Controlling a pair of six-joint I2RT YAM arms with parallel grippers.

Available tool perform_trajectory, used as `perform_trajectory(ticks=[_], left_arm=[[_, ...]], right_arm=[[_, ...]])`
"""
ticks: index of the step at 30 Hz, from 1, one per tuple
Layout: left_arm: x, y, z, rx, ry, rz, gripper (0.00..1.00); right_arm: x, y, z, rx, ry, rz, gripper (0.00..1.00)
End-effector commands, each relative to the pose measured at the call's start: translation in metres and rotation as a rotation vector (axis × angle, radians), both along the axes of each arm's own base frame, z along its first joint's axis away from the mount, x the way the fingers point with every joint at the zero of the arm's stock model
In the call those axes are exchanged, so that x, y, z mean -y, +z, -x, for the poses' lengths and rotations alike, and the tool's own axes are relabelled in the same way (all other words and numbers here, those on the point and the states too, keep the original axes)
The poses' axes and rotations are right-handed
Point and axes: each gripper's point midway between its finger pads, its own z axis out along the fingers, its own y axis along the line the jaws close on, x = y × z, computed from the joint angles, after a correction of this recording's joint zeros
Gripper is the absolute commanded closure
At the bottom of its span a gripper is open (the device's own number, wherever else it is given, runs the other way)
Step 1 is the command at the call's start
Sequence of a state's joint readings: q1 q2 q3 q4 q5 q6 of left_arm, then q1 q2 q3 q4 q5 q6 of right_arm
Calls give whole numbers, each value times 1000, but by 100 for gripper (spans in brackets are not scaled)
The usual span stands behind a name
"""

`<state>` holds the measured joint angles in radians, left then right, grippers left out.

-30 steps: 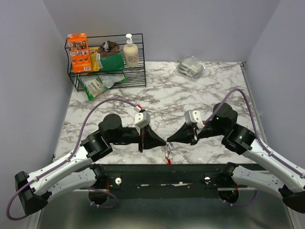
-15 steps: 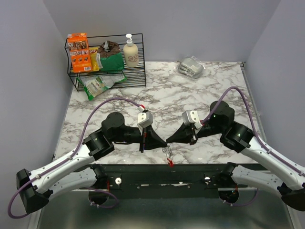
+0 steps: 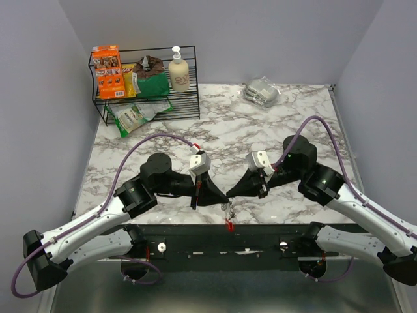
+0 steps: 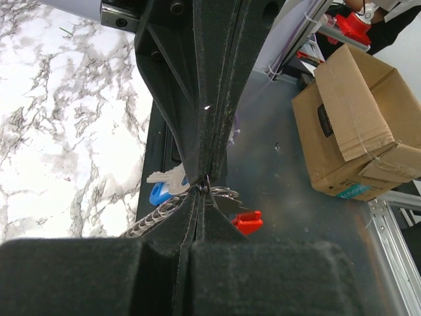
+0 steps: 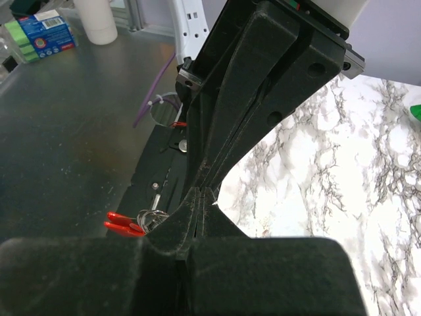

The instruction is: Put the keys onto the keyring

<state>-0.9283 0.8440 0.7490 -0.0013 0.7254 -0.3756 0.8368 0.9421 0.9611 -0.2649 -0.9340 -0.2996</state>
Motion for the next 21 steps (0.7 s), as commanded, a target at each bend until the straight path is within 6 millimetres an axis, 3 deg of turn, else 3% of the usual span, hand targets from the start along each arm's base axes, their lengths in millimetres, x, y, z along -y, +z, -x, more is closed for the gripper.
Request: perform_trajectory(ticks=[1,8,15,19,21], left_arm=[[0,24,12,27,-65,79,100],[-3,30,11,50,-37,156,100],[-6,36,17,50,-47,213,100],[-8,39,15,69,-30,241,100],[-10,39,15,72,-14,257,100]], right_arm=[[-4,14,-7,59,-5,-35,99],[-7,19,-7,62,8,-51,85],[-13,30,-8,76,38,-76,80],[-17,33,-10,74,45,-79,71],[-18,37,-11,80,45,-87,61]])
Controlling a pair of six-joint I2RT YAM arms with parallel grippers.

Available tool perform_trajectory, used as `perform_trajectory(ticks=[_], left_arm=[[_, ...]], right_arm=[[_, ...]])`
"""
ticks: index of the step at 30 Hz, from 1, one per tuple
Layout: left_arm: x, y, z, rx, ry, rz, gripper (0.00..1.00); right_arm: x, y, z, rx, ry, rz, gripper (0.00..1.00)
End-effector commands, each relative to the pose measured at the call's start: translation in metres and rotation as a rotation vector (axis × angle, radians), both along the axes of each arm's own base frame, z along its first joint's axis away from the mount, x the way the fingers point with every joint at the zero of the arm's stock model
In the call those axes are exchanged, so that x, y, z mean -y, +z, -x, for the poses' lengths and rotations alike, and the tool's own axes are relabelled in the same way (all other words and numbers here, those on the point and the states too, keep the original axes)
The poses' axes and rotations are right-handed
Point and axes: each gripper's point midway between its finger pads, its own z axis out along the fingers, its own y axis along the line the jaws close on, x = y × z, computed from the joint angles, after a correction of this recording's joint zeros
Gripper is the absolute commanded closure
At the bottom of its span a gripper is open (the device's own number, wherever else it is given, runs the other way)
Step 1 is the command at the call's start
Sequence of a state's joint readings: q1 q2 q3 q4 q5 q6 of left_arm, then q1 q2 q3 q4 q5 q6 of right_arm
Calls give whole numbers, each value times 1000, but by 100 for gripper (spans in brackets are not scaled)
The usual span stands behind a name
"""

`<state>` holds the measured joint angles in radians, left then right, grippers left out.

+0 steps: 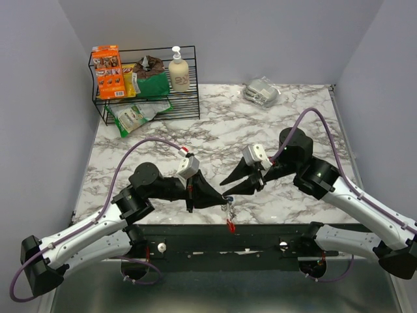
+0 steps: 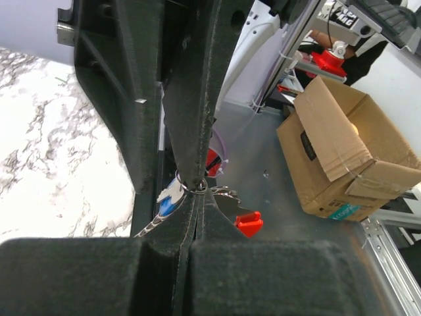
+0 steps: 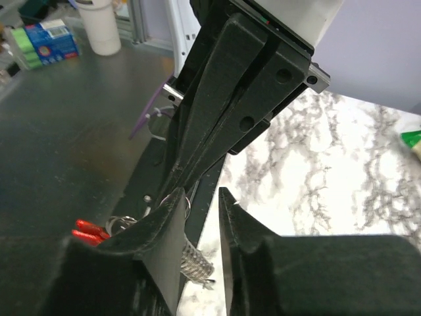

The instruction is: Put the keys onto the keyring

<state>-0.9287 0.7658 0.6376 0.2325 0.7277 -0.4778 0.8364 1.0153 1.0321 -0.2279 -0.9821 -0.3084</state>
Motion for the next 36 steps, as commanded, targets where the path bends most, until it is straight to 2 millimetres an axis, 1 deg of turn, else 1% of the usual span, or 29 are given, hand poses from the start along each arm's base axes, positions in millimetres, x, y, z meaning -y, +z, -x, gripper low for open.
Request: perform_trajectory(ticks=[1,2,3,4,5,8,9,10,11,12,13,14,16,17,18,20,22,24,25,27,28,29,30,31,32,33,34,35,36], left_arm=[[-6,24,6,64,2,122,100],[-6,24,5,68,8,130,100],[-8,22,4,69,23,136,100],[-9,24,4,77,29,150,100],[-9,24,3,80,33,156,100],[-11,25,2,87,50,170,100],[-11,25,2,93,52,172,100],[-11,25,1,96,60,175,100],[-11,25,-1,96,68,174,100],[-11,24,-2,99,73,176,100],[-11,26,-4,105,86,181,100],[-11,26,-4,107,89,186,100],[-12,29,-6,114,104,197,100],[-12,29,-8,114,110,202,100],[-12,28,-8,116,116,207,100],[-13,34,-8,120,119,239,100],[-13,33,-8,119,114,247,100],[-11,32,-8,119,112,239,100],[-10,28,-9,114,113,225,100],[-10,25,-12,114,128,208,100],[-10,22,-14,122,138,189,100],[-11,21,-16,126,152,181,100],[-14,23,-16,135,165,182,100],[-15,18,-21,137,192,157,100],[-16,18,-22,143,204,150,100],[-18,17,-24,146,219,141,100],[-21,14,-26,143,243,122,100],[-22,13,-28,155,256,112,100],[-25,12,-30,157,277,106,100]], right_arm=[[-5,21,-6,56,-3,-57,58],[-6,22,-8,55,-11,-59,52],[-6,25,-8,63,-12,-69,50],[-6,27,-8,61,-14,-72,47],[-6,28,-9,61,-20,-75,41],[-8,36,-12,65,-45,-99,32],[-7,43,-14,79,-61,-124,30],[-7,45,-15,57,-81,-130,29],[-7,48,-23,48,-137,-141,25],[-6,52,-26,36,-165,-155,23],[-3,66,-26,23,-193,-206,22],[-2,65,-32,8,-237,-214,20],[6,77,-29,-3,-265,-259,17],[8,79,-30,-9,-286,-271,17],[10,77,-31,-19,-300,-272,17],[15,81,-31,-22,-325,-289,16],[16,74,-30,-55,-334,-279,16],[18,70,-34,-66,-362,-275,15],[18,62,-35,-78,-373,-260,15],[20,54,-41,-91,-416,-247,15],[20,44,-45,-110,-437,-229,15],[22,39,-51,-122,-481,-225,15],[25,35,-53,-131,-507,-223,15],[28,29,-57,-150,-539,-217,15],[31,15,-67,-172,-607,-198,15],[36,6,-72,-192,-653,-179,14],[42,1,-74,-229,-697,-180,14],[51,-15,-87,-264,-803,-162,14],[59,-35,-91,-314,-870,-109,15]])
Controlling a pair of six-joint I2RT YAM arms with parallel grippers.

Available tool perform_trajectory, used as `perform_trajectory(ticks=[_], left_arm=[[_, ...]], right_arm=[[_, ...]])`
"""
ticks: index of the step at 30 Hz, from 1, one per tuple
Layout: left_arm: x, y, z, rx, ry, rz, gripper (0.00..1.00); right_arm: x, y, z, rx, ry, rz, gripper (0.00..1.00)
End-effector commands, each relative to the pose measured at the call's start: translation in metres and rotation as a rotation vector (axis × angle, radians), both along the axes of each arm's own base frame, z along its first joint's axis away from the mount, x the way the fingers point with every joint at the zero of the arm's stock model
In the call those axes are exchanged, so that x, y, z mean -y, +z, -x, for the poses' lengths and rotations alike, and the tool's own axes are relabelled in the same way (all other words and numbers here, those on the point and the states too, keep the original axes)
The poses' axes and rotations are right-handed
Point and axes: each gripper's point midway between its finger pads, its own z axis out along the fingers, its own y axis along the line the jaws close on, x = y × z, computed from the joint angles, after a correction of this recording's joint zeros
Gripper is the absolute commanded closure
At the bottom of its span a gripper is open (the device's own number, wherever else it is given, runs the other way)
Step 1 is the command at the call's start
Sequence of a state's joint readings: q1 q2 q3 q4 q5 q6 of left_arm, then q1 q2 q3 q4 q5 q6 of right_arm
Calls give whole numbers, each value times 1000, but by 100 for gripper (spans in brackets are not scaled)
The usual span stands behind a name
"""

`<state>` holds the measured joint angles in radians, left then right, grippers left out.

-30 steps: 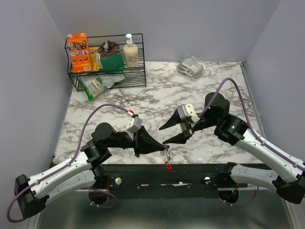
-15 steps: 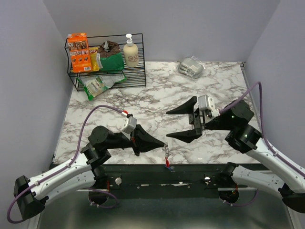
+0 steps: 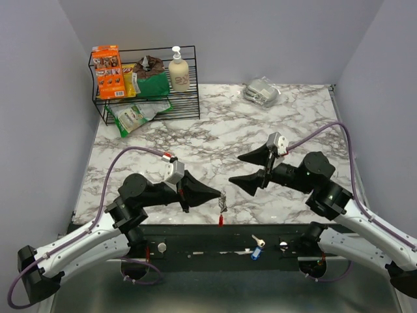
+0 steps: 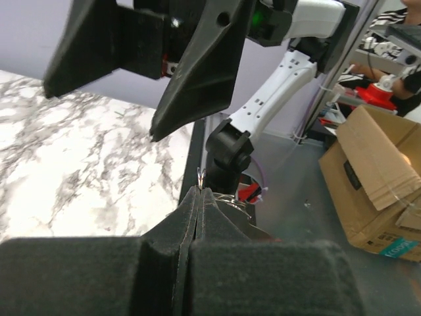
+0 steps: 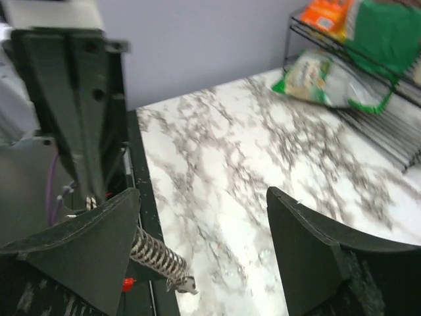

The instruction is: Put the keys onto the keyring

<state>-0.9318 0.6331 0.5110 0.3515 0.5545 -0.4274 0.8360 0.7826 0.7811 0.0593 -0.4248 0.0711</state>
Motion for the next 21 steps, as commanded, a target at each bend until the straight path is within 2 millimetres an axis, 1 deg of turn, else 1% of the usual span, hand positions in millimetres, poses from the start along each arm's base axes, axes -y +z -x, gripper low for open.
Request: perform_trajectory(ticks=[1,2,3,4,5,6,7,8,9,10,11,12,13,15,16,17,19,21], left_arm=[[-13,7,-12,45,117,-23,100],[-15,6,-16,50,142,-33,100],[-18,5,-18,50,160,-40,100],[-22,2,-18,43,176,-60,100],[-25,1,-22,44,209,-68,100],[-28,0,-25,50,229,-78,100],[-32,-1,-26,44,246,-91,100],[-34,1,-27,48,262,-95,100],[-37,4,-31,58,288,-90,100],[-39,1,-31,48,295,-115,100],[-40,1,-32,51,302,-120,100],[-42,2,-34,53,316,-125,100],[-42,-1,-34,56,320,-141,100],[-43,-3,-35,61,323,-152,100],[-42,-5,-36,63,320,-161,100],[-41,-5,-36,62,319,-163,100],[-41,-5,-35,61,314,-165,100],[-42,-4,-34,65,311,-166,100]], right_arm=[[37,-50,-32,-252,-333,33,14],[48,-64,-40,-304,-418,52,15],[59,-93,-37,-393,-476,127,16],[64,-105,-34,-481,-512,129,18],[68,-119,-31,-538,-538,157,24],[78,-144,-20,-630,-568,234,26],[80,-157,-13,-737,-600,234,26],[81,-171,-5,-810,-598,278,28],[89,-188,7,-886,-621,347,29],[89,-199,14,-953,-631,366,29],[87,-206,26,-1005,-607,401,30],[93,-221,36,-1060,-628,475,30],[93,-223,43,-1103,-640,498,30],[96,-232,59,-1134,-654,602,30],[105,-244,71,-1192,-702,693,30],[105,-246,82,-1201,-692,747,29],[114,-257,99,-1261,-746,831,29],[119,-264,113,-1279,-757,878,33]])
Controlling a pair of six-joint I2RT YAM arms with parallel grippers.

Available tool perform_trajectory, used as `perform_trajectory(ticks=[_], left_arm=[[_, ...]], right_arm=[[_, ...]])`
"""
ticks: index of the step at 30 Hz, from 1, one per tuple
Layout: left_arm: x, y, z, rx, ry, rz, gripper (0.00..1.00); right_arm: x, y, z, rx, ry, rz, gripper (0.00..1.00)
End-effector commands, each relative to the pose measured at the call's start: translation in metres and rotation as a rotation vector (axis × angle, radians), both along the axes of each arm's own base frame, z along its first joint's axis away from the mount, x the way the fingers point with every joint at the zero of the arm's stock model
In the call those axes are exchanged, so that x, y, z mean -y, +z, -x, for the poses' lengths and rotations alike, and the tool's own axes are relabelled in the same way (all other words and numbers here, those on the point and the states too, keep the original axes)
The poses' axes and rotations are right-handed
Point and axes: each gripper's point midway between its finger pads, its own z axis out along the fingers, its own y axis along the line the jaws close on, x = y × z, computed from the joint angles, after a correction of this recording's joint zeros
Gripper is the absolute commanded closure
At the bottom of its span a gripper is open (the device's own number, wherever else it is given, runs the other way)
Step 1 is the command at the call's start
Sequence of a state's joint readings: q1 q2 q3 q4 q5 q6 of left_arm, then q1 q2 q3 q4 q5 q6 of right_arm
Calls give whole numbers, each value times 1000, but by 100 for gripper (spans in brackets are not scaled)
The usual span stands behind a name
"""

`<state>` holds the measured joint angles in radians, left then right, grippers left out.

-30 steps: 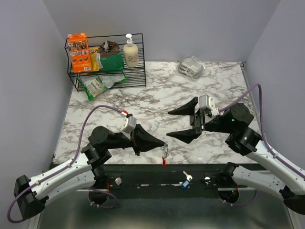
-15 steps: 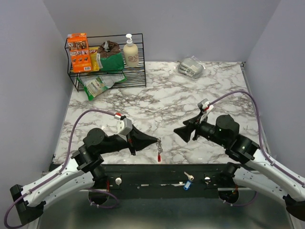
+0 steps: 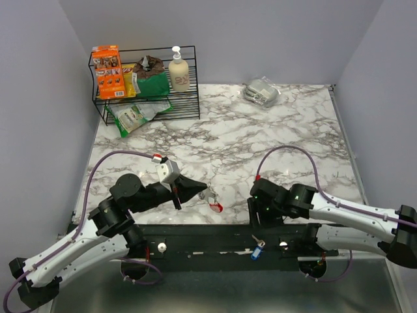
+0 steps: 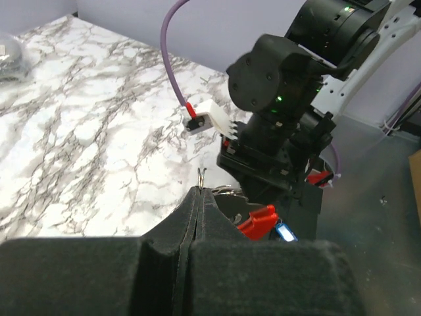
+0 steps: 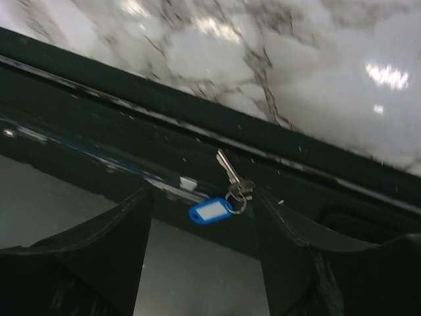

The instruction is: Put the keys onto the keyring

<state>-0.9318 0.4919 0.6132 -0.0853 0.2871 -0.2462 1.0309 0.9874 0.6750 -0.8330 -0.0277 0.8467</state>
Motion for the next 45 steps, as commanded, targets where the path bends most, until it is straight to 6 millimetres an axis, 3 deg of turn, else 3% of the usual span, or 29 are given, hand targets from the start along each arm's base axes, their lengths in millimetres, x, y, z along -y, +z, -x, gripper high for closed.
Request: perform_trajectory(ticks=[1,5,8,14,19,24,29,33,38,43,45], left_arm=[[-4,12,-1,34,17,1,100],[-2,14,6,28,-20,15,100],[-2,17,9,26,-37,25,100],[-5,29,21,47,-81,76,100],[-11,35,28,72,-90,98,100],[-15,40,32,88,-97,121,100],[-15,40,31,90,-94,123,100],[-15,39,30,91,-87,121,100],[-14,36,27,84,-76,109,100],[-10,28,23,64,-73,89,100],[-9,27,23,62,-75,82,100]], right_arm=[[28,-11,38,-152,-133,158,35],[22,-23,69,-235,-118,171,39],[11,-31,80,-274,-113,176,39],[8,-44,82,-281,-140,239,38],[-5,-55,78,-271,-187,139,38],[5,-73,84,-305,-205,179,38],[-4,-80,84,-307,-197,145,41],[-3,-95,89,-337,-175,193,63],[1,-93,82,-292,-192,193,97],[0,-69,58,-157,-211,158,100],[-12,-49,42,-77,-202,111,100]])
